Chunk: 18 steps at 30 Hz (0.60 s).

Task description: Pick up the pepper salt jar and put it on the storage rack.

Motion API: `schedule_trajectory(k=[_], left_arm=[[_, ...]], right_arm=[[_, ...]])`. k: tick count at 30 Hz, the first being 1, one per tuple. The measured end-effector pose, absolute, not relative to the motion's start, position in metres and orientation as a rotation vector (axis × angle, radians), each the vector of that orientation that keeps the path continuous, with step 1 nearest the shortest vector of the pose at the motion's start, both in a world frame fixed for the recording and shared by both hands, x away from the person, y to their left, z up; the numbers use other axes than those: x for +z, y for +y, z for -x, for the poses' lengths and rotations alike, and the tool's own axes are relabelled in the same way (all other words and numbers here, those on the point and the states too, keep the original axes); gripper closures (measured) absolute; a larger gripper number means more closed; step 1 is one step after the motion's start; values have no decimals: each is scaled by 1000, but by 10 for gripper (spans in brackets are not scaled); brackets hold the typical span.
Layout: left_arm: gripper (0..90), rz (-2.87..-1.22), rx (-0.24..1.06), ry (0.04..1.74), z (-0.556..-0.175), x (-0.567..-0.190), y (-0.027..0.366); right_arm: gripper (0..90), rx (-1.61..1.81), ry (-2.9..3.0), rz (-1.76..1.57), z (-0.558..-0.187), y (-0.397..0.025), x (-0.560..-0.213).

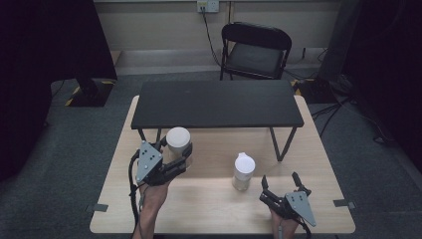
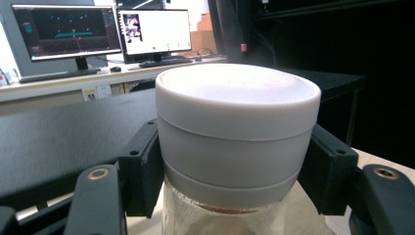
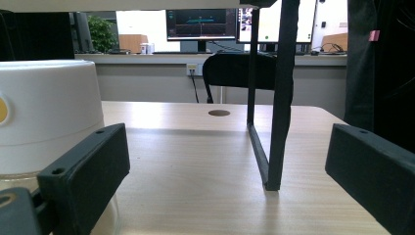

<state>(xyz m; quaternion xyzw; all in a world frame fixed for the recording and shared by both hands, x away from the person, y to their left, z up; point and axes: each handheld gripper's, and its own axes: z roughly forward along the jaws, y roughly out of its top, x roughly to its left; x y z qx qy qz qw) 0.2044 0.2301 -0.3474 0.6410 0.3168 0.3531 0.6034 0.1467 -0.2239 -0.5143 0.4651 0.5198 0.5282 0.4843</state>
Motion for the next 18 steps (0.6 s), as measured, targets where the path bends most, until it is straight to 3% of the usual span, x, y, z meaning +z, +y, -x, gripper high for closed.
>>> schedule_trajectory(k=[18], left_arm=[[347, -1445, 847, 710, -215, -303, 223]], right_arm=[[15, 1287, 1267, -1132, -147, -224, -514]])
